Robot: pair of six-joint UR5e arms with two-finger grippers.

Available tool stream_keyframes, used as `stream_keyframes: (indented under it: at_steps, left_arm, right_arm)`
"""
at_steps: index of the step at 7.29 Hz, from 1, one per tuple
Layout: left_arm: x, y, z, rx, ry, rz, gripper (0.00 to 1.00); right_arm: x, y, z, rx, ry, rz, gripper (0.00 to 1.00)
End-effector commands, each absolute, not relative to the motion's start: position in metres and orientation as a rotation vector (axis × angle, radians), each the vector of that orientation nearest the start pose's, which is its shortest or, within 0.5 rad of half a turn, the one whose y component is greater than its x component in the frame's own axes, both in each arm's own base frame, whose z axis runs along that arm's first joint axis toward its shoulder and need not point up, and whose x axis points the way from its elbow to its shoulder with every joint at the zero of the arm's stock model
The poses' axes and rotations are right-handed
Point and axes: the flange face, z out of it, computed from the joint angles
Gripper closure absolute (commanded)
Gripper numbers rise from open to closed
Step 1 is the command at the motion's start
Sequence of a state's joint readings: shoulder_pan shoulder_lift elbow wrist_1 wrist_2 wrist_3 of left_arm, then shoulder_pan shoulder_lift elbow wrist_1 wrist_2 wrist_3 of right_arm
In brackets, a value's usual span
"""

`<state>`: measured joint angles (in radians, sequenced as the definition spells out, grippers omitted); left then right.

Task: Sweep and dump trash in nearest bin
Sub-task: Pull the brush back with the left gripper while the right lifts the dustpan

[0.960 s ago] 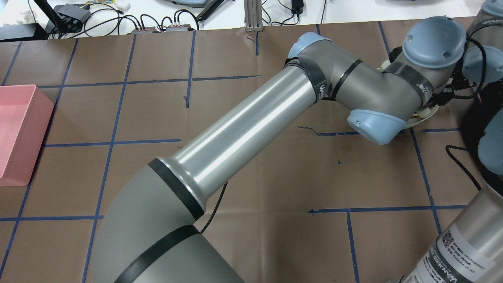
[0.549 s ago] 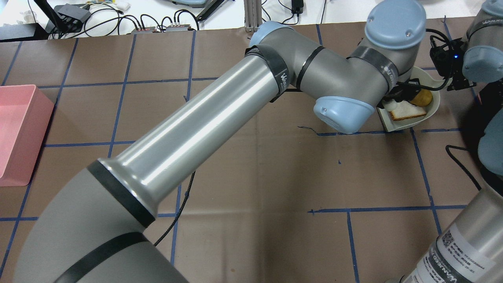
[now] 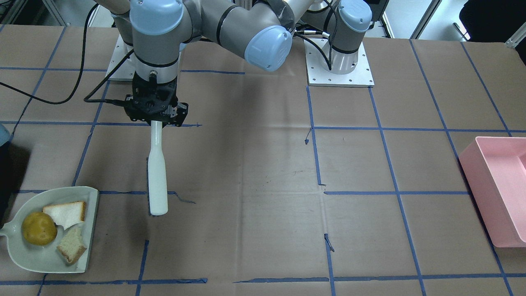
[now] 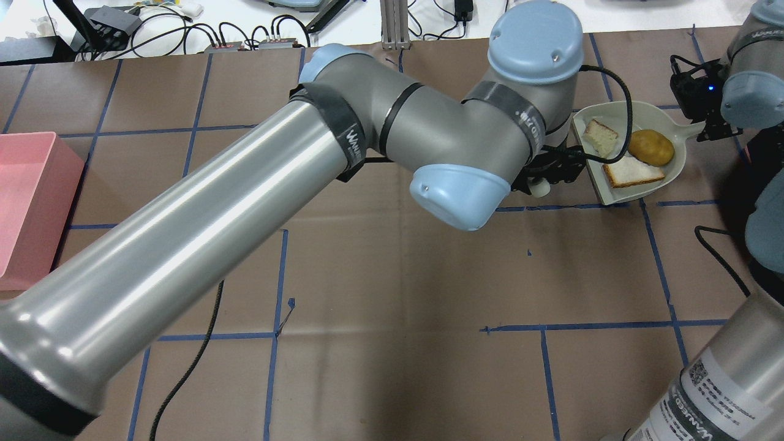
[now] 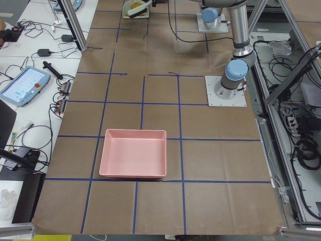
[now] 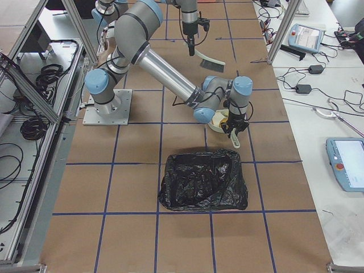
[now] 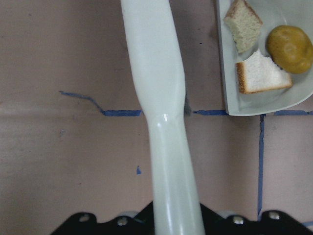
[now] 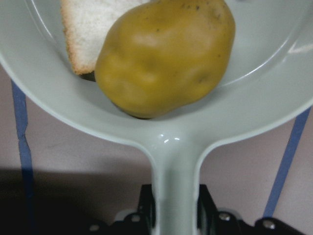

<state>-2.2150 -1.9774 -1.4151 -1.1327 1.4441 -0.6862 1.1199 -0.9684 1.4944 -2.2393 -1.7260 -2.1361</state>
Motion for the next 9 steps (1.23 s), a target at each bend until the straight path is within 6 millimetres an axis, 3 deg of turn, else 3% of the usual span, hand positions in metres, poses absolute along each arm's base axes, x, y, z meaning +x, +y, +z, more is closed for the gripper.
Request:
stream_keyframes:
  at_steps: [1,3,6,7,9]
  left_arm:
    - [-0.463,-0.382,0.376,-0.006,3.288,-0.118,1.00]
    - [-0.426,-0.340,0.365,0.062,3.212,-0.208,1.00]
    - [-0.368,-0.258,0.348,0.091,3.218,-0.250,1.00]
    - [-0.359,-0.249,0.338,0.113,3.171,-0.355,1.00]
    - [-0.365,-0.222,0.323,0.212,3.178,-0.429,1.00]
  right_arm:
    - [-0.196,-0.674,0.234,-2.457,2.229,0.192,1.00]
    - [-0.197,-0.674,0.237,-2.455,2.239,0.199,1.00]
    - [-0.195,-0.674,0.243,-2.460,2.250,0.204,1.00]
    - [-0.195,-0.675,0.244,-2.460,2.253,0.195,1.00]
    - [-0.192,-0.671,0.266,-2.472,2.278,0.165,1.00]
